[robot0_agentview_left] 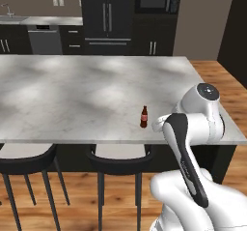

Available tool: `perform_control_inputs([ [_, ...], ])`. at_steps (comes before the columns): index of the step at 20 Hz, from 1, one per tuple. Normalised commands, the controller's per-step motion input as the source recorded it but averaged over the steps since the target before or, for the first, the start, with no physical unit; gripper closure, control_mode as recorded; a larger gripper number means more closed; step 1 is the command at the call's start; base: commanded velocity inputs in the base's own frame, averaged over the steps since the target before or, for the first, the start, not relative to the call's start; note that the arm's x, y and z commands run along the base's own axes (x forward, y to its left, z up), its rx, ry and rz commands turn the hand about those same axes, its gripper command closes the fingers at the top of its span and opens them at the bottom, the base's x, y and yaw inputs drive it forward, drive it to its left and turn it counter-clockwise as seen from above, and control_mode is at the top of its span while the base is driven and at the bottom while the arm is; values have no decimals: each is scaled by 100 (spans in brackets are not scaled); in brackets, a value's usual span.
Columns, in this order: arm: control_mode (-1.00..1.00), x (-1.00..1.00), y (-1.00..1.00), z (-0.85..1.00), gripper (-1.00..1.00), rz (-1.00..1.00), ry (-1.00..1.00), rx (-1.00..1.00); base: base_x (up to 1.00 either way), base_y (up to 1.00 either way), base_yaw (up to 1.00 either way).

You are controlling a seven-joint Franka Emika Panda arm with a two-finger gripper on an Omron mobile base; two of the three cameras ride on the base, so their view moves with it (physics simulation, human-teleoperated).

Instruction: Place the large bottle from the dining counter next to the other large bottle outside the sink, and place the small bottle from the dining counter next to the other small bottle inside the sink.

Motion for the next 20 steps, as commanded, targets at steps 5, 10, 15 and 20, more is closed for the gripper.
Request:
perform_control_inputs([
  [5,-100,4,0,0,-100,0,0,0,0,0,0],
  [10,-100,12,-4,0,-100,0,0,0,0,0,0],
  [15,-100,21,-11,-1,-100,0,0,0,0,0,0],
  [20,-100,26,-11,-4,-100,0,0,0,0,0,0],
])
